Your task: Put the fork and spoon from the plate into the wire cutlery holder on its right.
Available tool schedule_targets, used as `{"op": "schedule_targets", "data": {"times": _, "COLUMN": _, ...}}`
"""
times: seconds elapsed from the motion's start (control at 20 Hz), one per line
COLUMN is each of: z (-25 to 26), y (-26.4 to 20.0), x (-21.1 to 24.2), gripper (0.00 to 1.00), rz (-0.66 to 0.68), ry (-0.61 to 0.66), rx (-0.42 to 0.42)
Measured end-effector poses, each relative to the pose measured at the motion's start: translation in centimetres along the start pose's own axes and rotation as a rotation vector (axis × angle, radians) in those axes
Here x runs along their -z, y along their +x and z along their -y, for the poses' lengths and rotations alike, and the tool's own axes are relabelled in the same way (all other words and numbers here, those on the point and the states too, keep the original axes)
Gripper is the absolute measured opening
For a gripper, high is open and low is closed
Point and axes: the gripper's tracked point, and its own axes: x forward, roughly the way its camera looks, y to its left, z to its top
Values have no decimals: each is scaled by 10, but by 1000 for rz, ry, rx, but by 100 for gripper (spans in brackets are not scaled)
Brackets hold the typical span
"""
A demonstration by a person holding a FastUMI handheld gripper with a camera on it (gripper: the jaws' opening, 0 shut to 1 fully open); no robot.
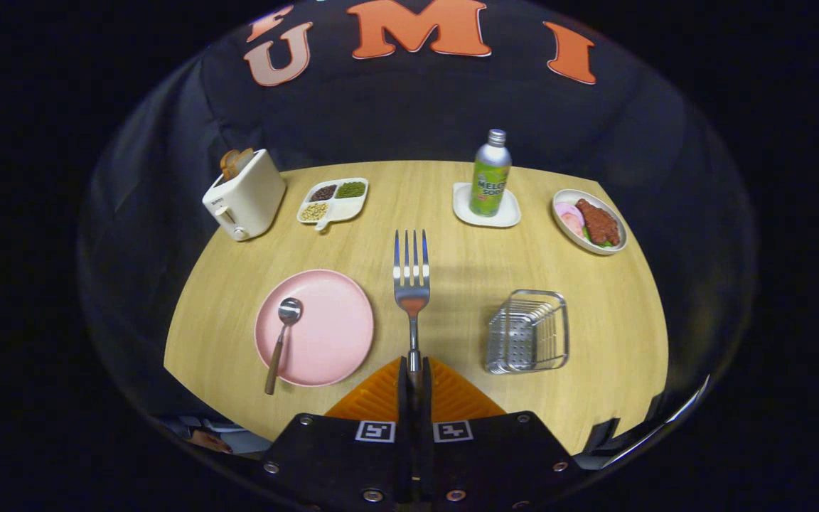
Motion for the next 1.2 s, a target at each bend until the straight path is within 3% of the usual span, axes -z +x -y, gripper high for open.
{"op": "schedule_targets", "data": {"times": 0.2, "z": 47, "y": -7, "x": 15, "gripper": 5, "rz": -78, "ry": -34, "rx": 69}}
{"op": "schedule_targets", "data": {"times": 0.5, "z": 85, "y": -2, "x": 31, "gripper": 5, "rz": -200, "ry": -113, "rx": 106}}
{"op": "schedule_targets", "data": {"times": 0.85, "z": 114, "y": 20, "x": 46, "gripper": 6, "rz": -362, "ry": -222, "rx": 134}}
{"op": "schedule_targets", "data": {"times": 1.2, "z": 115, "y": 39, "x": 40, "gripper": 8, "rz": -423, "ry": -206, "rx": 121}}
